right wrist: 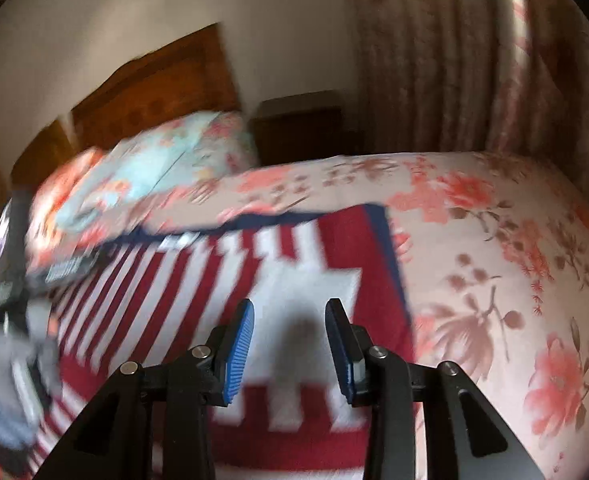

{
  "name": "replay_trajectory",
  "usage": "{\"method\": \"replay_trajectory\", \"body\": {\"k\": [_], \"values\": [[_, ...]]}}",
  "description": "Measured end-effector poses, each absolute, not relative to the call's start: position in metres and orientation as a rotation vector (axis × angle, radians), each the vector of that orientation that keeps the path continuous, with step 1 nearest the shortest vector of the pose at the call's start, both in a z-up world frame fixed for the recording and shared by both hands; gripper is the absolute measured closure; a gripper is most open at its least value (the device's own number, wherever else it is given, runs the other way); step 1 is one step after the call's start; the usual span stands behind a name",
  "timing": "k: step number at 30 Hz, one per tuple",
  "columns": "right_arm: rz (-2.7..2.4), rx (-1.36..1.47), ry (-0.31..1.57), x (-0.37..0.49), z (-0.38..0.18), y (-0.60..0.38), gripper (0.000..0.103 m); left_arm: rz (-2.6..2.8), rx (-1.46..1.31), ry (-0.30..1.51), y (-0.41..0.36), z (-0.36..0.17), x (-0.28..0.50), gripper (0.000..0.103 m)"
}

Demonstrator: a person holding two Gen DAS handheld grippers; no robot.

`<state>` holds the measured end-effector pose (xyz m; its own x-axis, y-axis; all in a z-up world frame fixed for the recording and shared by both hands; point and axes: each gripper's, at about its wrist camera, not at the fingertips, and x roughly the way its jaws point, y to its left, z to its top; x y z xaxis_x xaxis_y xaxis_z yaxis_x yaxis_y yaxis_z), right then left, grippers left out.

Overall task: Fold small clothes
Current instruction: 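Grasp the opposite side edge with the left gripper and fold it inward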

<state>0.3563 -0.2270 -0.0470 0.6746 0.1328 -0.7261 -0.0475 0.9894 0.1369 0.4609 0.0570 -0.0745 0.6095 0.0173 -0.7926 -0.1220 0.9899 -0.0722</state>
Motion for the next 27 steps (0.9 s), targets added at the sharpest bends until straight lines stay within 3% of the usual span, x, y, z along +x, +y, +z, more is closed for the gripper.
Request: {"method": "replay_trajectory", "body": {"k": [5, 18, 23, 27], "values": [[0.175, -0.073, 0.832, 0.337, -0.062, -0.197, 0.065, 0.082, -0.120, 0.913, 0.057, -0.075, 0.461, 0.000], [0.089, -0.023, 0.853, 0.317, -0.065, -0.231, 0.061, 0.041, -0.185, 0.883, 0.065, -0.071, 0.455, 0.000], [0.089, -0.016, 0.852, 0.316, -0.064, -0.232, 0.061, -0.028, -0.255, 0.744, 0.061, -0.041, 0.386, 0.000], [0.084, -0.027, 0.853, 0.318, -0.065, -0.229, 0.061, -0.077, -0.160, 0.829, 0.037, -0.045, 0.327, 0.000]]}}
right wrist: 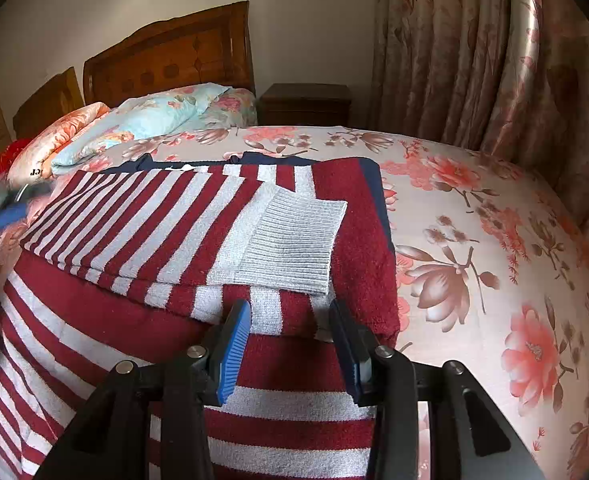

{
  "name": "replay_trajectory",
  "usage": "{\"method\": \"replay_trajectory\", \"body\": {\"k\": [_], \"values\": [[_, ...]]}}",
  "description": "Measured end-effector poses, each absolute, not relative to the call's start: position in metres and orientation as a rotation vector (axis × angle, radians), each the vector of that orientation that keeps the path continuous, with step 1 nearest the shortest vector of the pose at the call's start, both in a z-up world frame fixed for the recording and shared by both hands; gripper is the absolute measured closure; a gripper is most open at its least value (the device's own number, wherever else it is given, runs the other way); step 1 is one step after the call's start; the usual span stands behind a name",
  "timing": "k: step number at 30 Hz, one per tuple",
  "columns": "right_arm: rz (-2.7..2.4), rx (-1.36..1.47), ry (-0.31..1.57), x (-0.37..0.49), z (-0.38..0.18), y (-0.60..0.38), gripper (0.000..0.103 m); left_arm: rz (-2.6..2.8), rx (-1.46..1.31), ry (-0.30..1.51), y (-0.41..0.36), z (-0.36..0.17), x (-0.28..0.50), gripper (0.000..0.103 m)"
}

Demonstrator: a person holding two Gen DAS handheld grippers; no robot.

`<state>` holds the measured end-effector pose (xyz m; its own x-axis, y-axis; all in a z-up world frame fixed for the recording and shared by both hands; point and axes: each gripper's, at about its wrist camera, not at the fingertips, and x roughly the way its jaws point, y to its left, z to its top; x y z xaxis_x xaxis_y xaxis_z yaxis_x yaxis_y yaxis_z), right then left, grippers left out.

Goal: Fold small clothes

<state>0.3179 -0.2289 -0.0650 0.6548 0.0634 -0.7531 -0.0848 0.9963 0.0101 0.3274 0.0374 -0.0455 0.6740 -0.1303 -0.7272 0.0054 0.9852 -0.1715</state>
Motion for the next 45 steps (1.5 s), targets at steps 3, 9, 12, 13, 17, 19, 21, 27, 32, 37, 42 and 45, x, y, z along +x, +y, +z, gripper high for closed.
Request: {"method": "replay_trajectory", "body": {"k": [3, 9, 12, 13, 17, 19, 21, 27, 32, 37, 42, 45], "values": [[0.085, -0.025, 0.853, 0.318, -0.065, -0.229, 0.061, -0.058, -0.084, 0.893, 0.035, -0.068, 0.301, 0.000], [0.088, -0.018, 0.853, 0.317, -0.065, -0.230, 0.061, -0.008, -0.154, 0.913, 0.051, -0.074, 0.302, 0.000], [0.091, -0.014, 0.854, 0.317, -0.065, -0.230, 0.060, 0.014, -0.100, 0.931, 0.043, -0.077, 0.305, 0.000], [0.104, -0.003, 0.855, 0.318, -0.065, -0.231, 0.058, 0.019, -0.085, 0.936, 0.041, -0.077, 0.305, 0.000], [0.101, 0.108, 0.884, 0.295, -0.052, -0.227, 0.059, 0.022, -0.088, 0.930, 0.044, -0.079, 0.304, 0.000], [0.173, 0.127, 0.847, 0.272, -0.042, -0.212, 0.059, 0.020, -0.096, 0.927, 0.046, -0.078, 0.302, 0.000], [0.224, 0.017, 0.857, 0.255, -0.042, -0.186, 0.059, 0.021, -0.090, 0.931, 0.046, -0.078, 0.301, 0.000], [0.127, -0.045, 0.916, 0.236, -0.067, -0.202, 0.060, 0.111, -0.182, 0.847, 0.073, -0.066, 0.275, 0.000], [0.037, 0.044, 0.906, 0.213, -0.061, -0.227, 0.060, 0.038, -0.362, 0.758, 0.091, -0.048, 0.221, 0.000], [0.251, 0.010, 0.912, 0.197, -0.069, -0.172, 0.060, -0.117, -0.179, 0.867, 0.040, -0.060, 0.206, 0.000], [0.279, -0.101, 0.910, 0.192, -0.099, -0.152, 0.059, -0.004, -0.045, 0.953, 0.041, -0.075, 0.206, 0.000], [0.205, -0.130, 0.928, 0.190, -0.105, -0.173, 0.059, 0.005, -0.050, 0.954, 0.056, -0.075, 0.200, 0.000]]}}
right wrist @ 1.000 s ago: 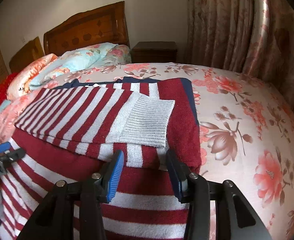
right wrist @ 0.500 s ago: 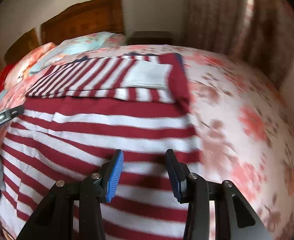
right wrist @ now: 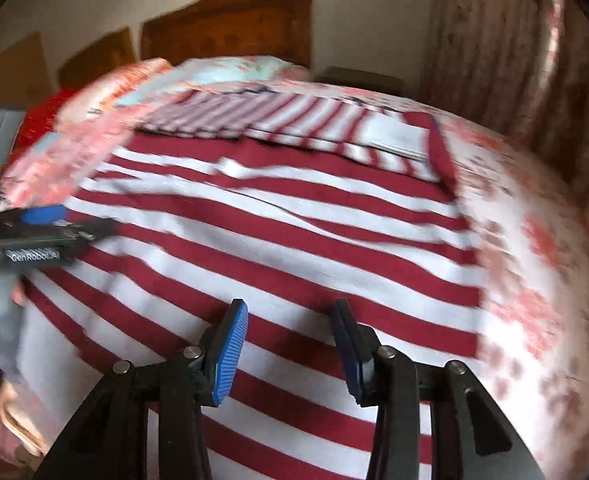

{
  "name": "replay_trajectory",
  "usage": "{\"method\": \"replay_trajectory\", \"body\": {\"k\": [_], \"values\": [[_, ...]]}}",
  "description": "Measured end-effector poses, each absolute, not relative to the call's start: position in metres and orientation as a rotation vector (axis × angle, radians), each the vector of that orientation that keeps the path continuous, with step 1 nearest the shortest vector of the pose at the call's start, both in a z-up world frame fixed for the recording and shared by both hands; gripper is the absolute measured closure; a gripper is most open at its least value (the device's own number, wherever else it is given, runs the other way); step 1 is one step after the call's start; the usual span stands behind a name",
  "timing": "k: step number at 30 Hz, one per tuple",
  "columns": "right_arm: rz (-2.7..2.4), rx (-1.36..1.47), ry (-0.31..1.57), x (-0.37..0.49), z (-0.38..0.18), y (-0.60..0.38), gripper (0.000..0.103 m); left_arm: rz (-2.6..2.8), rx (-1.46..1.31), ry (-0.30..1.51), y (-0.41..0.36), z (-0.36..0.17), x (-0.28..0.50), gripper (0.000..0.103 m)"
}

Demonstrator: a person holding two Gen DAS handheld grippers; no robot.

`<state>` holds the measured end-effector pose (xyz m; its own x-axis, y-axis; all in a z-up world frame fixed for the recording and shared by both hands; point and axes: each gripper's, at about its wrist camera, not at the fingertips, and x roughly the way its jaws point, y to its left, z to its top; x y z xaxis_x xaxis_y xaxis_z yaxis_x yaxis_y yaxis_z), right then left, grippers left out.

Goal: Fold small clothes

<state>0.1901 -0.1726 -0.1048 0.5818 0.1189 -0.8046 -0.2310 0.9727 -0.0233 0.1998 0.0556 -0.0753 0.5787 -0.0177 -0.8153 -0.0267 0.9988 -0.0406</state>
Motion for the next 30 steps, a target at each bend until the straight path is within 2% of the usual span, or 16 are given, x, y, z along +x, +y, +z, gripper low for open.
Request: {"method": "replay_trajectory", "body": {"k": [4, 9, 13, 16, 20, 25, 30], "values": [[0.163, -0.076, 0.933, 0.178, -0.105, -0.202, 0.063, 0.115, 0.033, 0.902, 0.051, -0.071, 0.180, 0.000], [0.132, -0.056, 0.943, 0.163, -0.096, -0.184, 0.063, -0.030, -0.018, 0.818, 0.034, -0.050, 0.135, 0.000], [0.308, -0.112, 0.939, 0.145, -0.101, -0.144, 0.063, -0.130, 0.055, 0.849, 0.011, -0.061, 0.119, 0.000], [0.331, -0.201, 0.913, 0.141, -0.113, -0.137, 0.062, -0.121, 0.042, 0.882, 0.025, -0.083, 0.118, 0.000], [0.301, -0.165, 0.912, 0.140, -0.114, -0.167, 0.062, -0.068, 0.007, 0.881, 0.058, -0.083, 0.111, 0.000], [0.244, -0.108, 0.912, 0.123, -0.111, -0.195, 0.063, -0.035, 0.002, 0.884, 0.060, -0.082, 0.093, 0.000], [0.319, -0.148, 0.877, 0.092, -0.096, -0.150, 0.063, -0.148, 0.084, 0.787, 0.023, -0.061, 0.058, 0.000]]}}
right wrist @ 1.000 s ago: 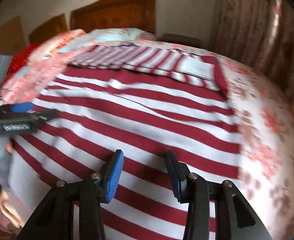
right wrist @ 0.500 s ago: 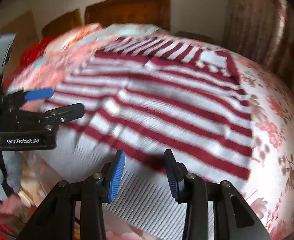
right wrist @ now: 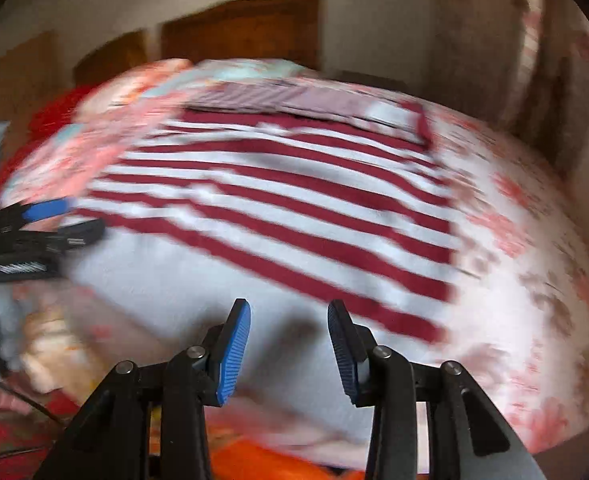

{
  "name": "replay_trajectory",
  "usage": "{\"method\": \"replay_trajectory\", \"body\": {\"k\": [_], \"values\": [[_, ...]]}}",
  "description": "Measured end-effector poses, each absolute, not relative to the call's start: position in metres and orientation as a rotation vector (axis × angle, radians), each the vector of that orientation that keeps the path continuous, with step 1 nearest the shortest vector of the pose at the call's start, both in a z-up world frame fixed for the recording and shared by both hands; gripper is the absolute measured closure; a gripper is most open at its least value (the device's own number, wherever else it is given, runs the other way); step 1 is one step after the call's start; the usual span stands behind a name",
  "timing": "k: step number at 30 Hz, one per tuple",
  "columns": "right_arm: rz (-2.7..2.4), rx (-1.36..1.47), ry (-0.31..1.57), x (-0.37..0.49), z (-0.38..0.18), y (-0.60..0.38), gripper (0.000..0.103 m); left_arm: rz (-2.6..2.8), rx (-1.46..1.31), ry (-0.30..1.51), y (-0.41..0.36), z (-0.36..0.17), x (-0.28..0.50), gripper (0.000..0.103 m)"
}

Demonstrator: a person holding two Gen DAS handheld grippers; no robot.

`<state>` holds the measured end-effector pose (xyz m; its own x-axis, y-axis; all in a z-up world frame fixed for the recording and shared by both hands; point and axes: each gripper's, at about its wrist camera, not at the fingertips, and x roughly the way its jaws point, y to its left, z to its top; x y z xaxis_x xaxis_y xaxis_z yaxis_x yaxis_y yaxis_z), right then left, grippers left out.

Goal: Fold small clothes

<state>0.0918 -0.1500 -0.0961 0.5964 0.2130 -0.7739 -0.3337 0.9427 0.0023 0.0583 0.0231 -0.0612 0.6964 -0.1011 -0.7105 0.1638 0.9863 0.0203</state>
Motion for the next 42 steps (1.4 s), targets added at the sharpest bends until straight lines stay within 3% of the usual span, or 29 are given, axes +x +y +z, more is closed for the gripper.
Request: {"method": "replay_trajectory", "body": {"k": [5, 20, 24, 34, 42], "values": [[0.401, -0.250, 0.875, 0.085, -0.112, -0.118, 0.062, -0.192, 0.170, 0.830, 0.001, -0.081, 0.051, 0.000], [0.397, -0.111, 0.862, 0.044, -0.102, -0.200, 0.063, -0.165, 0.100, 0.837, 0.056, -0.086, 0.025, 0.000], [0.381, -0.082, 0.870, 0.042, -0.098, -0.202, 0.063, -0.180, -0.021, 0.878, 0.073, -0.082, 0.027, 0.000], [0.201, 0.080, 0.857, 0.037, -0.088, -0.253, 0.063, -0.125, -0.185, 0.759, 0.118, -0.059, 0.021, 0.000], [0.209, 0.156, 0.902, 0.036, -0.097, -0.264, 0.063, -0.166, -0.273, 0.814, 0.127, -0.071, 0.028, 0.000]]}}
